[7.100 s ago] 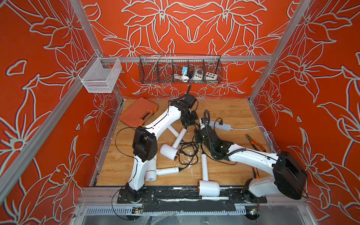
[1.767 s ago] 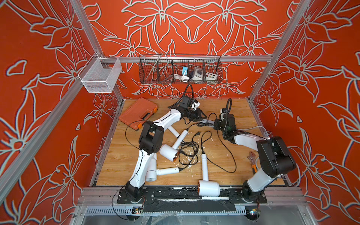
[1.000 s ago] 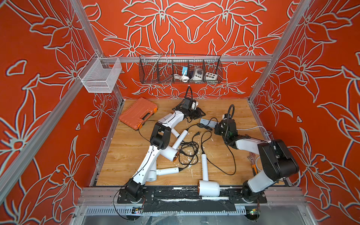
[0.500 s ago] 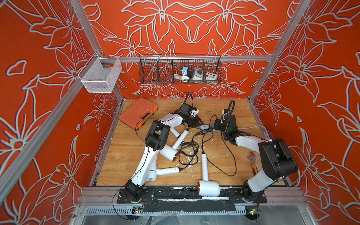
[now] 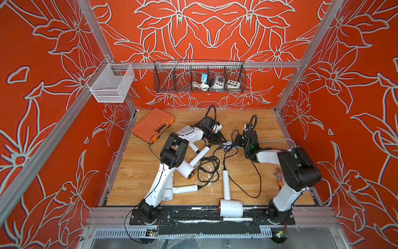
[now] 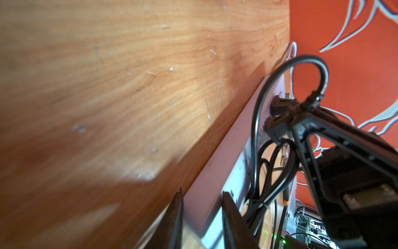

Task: Charge the blow dryers
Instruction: Move the socket to the center of the board.

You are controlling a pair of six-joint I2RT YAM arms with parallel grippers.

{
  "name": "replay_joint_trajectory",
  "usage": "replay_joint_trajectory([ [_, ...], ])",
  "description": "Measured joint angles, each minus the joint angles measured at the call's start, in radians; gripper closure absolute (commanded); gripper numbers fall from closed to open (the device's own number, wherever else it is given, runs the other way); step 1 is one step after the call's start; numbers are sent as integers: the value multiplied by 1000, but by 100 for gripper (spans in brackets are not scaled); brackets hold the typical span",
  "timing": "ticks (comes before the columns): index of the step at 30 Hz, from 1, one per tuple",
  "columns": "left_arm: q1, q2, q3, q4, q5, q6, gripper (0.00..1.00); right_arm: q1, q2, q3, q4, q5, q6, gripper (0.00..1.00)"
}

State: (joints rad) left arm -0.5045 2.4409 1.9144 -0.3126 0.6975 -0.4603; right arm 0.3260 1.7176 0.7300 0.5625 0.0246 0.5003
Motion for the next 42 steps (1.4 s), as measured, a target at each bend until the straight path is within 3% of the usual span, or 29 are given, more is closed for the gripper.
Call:
replay_joint_trajectory([
  [7, 14, -202, -69, -105, -190, 38, 70, 66, -76, -6, -18, -71, -3, 100],
  [14, 103, -434, -204, -78, -249, 45, 70, 248, -205, -66, -18, -148, 12, 100],
  [18, 152, -477, -289, -67, -263, 45, 71, 336, -238, -39, -42, -232, 31, 100],
  [24, 207, -496, -380, -68, -270, 39, 71, 344, -244, 106, -29, -336, 74, 100],
  [28, 229, -568, -410, -71, -270, 37, 70, 305, -178, 212, -31, -367, 91, 100],
  [35, 230, -726, -412, -66, -267, 38, 70, 183, 152, 541, -131, -459, 105, 100],
  [42, 230, -733, -447, -63, -260, 39, 70, 179, 291, 777, -262, -529, 105, 100],
])
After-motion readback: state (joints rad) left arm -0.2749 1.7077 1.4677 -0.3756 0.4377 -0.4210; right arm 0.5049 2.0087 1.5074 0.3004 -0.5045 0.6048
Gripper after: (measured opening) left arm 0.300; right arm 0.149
